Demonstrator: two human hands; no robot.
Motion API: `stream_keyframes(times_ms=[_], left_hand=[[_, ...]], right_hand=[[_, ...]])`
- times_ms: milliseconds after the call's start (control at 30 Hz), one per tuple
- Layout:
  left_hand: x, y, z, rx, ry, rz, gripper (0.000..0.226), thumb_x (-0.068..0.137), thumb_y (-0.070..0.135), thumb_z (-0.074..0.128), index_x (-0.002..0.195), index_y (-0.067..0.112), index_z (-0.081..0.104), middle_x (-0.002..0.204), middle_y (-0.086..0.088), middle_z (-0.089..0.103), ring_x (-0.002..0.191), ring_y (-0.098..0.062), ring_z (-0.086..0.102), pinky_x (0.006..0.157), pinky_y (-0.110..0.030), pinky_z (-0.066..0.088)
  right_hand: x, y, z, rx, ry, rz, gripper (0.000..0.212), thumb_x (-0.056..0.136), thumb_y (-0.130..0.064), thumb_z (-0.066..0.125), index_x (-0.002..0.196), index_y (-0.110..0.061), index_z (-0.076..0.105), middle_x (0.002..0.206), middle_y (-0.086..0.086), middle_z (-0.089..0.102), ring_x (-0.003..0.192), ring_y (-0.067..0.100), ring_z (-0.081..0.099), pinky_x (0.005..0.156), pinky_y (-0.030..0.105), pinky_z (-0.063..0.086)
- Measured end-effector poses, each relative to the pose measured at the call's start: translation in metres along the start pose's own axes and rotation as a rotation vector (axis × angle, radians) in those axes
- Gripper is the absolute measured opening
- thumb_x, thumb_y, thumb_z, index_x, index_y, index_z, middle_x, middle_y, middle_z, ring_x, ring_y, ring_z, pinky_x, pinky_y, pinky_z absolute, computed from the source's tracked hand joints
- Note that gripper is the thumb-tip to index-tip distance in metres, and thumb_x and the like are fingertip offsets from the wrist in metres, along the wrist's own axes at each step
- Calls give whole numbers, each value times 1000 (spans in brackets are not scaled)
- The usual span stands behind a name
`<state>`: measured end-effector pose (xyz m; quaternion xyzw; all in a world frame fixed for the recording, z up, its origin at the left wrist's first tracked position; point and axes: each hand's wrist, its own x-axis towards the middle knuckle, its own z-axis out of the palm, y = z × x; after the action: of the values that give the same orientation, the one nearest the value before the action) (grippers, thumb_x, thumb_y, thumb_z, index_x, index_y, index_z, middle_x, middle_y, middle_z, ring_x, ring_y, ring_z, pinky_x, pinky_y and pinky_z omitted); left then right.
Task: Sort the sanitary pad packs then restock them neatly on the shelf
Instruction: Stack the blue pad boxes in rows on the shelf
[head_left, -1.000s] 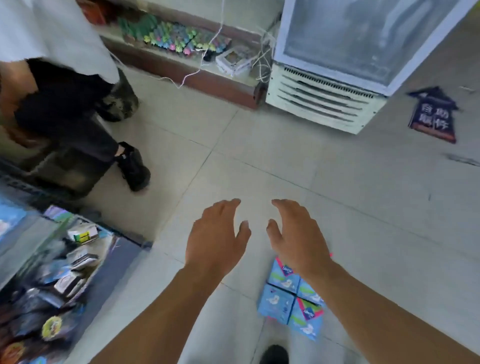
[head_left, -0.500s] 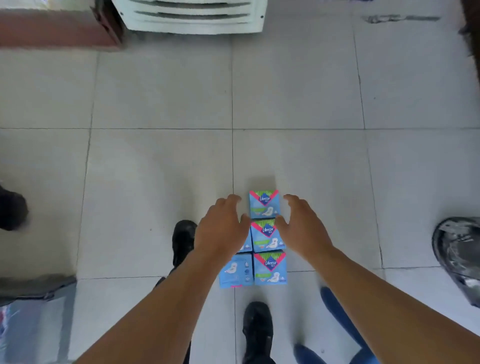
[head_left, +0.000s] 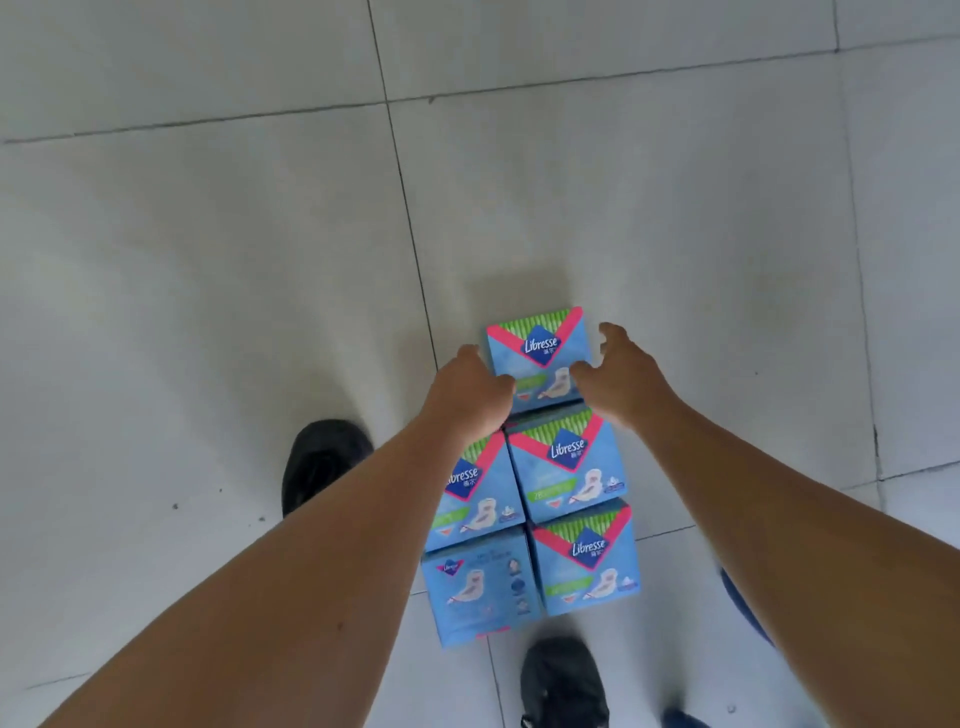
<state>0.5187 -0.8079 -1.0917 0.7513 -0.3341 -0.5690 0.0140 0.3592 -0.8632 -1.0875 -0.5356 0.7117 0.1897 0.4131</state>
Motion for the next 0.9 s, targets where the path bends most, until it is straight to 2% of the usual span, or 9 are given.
stream_keyframes(times_ms=[167, 233, 300, 400, 467, 533, 600, 667, 900], left_hand=[[18, -6, 19, -318, -107, 24, 25, 94, 12, 55, 119, 16, 57, 115, -5, 65, 96, -18, 58, 64, -18, 38], [13, -7, 19, -448, -60, 7, 23, 94, 14, 57, 117, 13, 56, 113, -2, 66, 100, -18, 61, 69, -22, 42], [1, -3, 6, -518, 49, 27, 25, 95, 17, 57, 119, 10, 57, 112, -2, 66, 95, -15, 63, 68, -16, 42], [-37, 9, -27, -584, 189, 67, 27, 96, 19, 57, 121, 11, 56, 110, -1, 64, 87, -9, 60, 60, -1, 40], [-69, 17, -51, -640, 290, 105, 29, 94, 20, 60, 122, 13, 53, 113, 0, 63, 94, -12, 62, 77, -12, 47], [-106, 23, -76, -715, 386, 137, 30, 93, 22, 63, 120, 17, 50, 114, 2, 64, 103, -16, 64, 89, -29, 51], [-150, 29, -101, -804, 453, 162, 29, 91, 22, 65, 117, 20, 51, 113, 3, 67, 102, -17, 66, 92, -39, 53], [-197, 32, -122, -896, 502, 187, 28, 90, 19, 67, 115, 19, 54, 110, 0, 70, 100, -19, 68, 90, -44, 55], [-402, -17, -167, -1171, 843, 226, 21, 91, 9, 66, 111, 13, 63, 99, 3, 73, 81, -5, 71, 68, -18, 55]], right_hand=[[14, -7, 18, 92, 28, -11, 38, 81, -29, 54, 111, -7, 54, 110, 14, 61, 93, 30, 59, 69, 29, 43], [13, -10, 17, 148, 55, -19, 52, 68, -39, 45, 109, -9, 56, 108, 16, 61, 96, 35, 60, 79, 35, 49], [5, -19, 4, 200, 90, -69, 61, 65, -41, 45, 117, -12, 57, 112, 14, 61, 100, 33, 61, 86, 36, 51], [-33, -48, -27, 287, 107, -169, 40, 81, -31, 57, 118, -14, 54, 114, 6, 60, 94, 20, 61, 71, 22, 46], [-63, -66, -46, 341, 130, -241, 25, 89, -23, 59, 111, -19, 48, 113, 2, 58, 87, 14, 61, 60, 12, 42], [-97, -82, -63, 380, 148, -338, 25, 90, -25, 61, 109, -26, 46, 115, 0, 58, 95, 17, 63, 67, 18, 47], [-138, -101, -81, 403, 138, -436, 25, 91, -27, 61, 109, -28, 45, 112, -6, 59, 100, 19, 63, 76, 25, 50], [-178, -118, -97, 419, 111, -513, 23, 92, -25, 60, 110, -28, 45, 103, -16, 59, 96, 16, 64, 74, 23, 49], [-359, -181, -112, 304, -77, -872, 22, 91, -21, 65, 100, -33, 49, 101, -17, 63, 84, 3, 64, 66, 18, 51]])
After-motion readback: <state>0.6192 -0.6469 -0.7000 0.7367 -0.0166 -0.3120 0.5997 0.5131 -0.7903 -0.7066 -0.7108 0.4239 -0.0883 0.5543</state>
